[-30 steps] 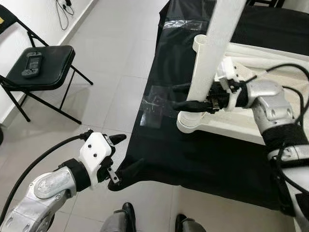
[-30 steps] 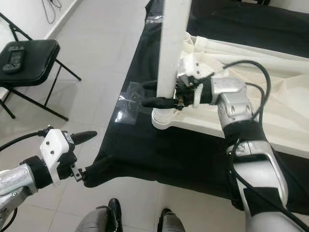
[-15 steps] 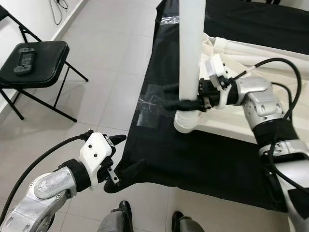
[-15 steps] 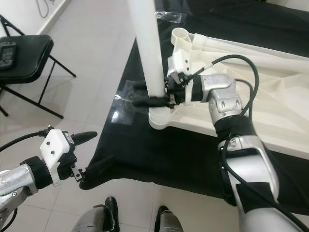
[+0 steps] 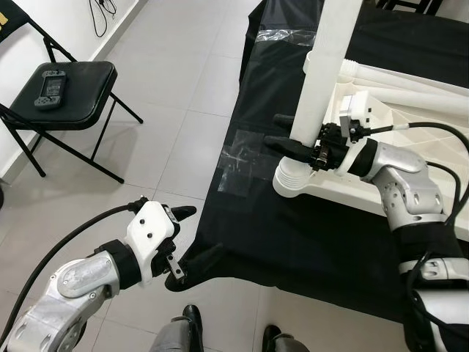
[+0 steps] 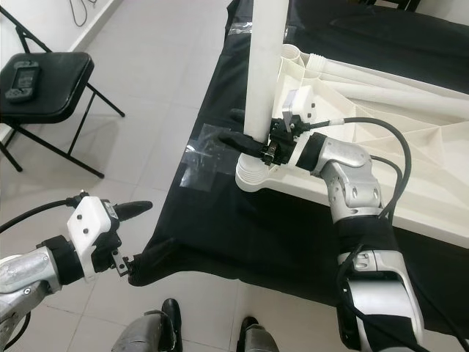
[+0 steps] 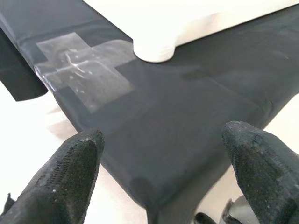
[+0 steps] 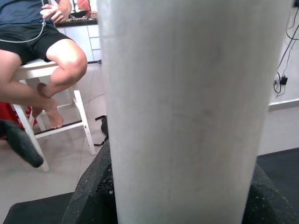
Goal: Building children table
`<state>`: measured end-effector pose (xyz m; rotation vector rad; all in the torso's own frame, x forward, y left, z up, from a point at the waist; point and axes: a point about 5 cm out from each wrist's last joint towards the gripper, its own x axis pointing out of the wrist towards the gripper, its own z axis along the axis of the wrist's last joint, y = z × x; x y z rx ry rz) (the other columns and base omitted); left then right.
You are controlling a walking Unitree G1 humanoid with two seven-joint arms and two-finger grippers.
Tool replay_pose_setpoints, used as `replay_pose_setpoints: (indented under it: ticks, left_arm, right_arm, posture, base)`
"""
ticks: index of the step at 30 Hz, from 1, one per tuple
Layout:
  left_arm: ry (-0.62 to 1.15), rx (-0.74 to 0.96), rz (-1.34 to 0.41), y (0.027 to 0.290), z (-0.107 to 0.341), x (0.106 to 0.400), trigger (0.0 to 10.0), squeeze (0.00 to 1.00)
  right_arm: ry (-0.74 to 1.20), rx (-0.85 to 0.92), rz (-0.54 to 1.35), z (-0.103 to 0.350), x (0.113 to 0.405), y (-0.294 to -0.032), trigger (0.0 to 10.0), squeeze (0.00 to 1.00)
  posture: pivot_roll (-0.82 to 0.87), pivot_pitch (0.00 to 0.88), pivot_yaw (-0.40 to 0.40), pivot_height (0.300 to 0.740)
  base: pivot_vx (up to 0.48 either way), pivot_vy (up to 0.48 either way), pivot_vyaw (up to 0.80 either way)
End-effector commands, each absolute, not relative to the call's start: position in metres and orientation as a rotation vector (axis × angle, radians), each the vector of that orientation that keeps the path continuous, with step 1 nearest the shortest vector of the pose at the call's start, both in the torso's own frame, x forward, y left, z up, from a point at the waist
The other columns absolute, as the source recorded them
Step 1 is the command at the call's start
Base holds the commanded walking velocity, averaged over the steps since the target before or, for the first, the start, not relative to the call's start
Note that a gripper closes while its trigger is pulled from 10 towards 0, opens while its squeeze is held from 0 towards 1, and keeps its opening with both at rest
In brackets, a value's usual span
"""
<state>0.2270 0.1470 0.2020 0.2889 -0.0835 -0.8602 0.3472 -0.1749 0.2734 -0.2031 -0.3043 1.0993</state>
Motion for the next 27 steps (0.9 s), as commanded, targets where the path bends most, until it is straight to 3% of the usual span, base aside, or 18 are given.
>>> replay_pose_setpoints:
  ticks: [1,12,23,27]
  left_arm:
    - [-0.070,0.283,-0.881,0.144,0.197,0.224,10.0,0.00]
    - [-0.066,0.291,-0.879,0.145,0.196,0.223,10.0,0.00]
    - [-0.067,0.293,-0.882,0.144,0.196,0.223,10.0,0.00]
    - [-0.065,0.295,-0.879,0.144,0.196,0.224,10.0,0.00]
  right_arm:
    - [-0.240,-0.164,1.077,0.252,0.347,-0.179,10.0,0.00]
    - [-0.192,-0.389,1.268,0.258,0.331,-0.176,10.0,0.00]
    - [-0.152,-0.675,1.337,0.276,0.329,-0.172,10.0,0.00]
    - [-0.231,-0.629,1.347,0.290,0.330,-0.165,10.0,0.00]
  posture:
    - [0.07,0.330,-0.023,0.740]
    - [0.07,0.340,-0.016,0.740]
    - [0.07,0.344,-0.017,0.740]
    - [0.07,0.343,-0.021,0.740]
  base:
    - [0.000,0.000,0.00]
    - [0.000,0.000,0.00]
    - [0.000,0.000,0.00]
    - [0.000,0.000,0.00]
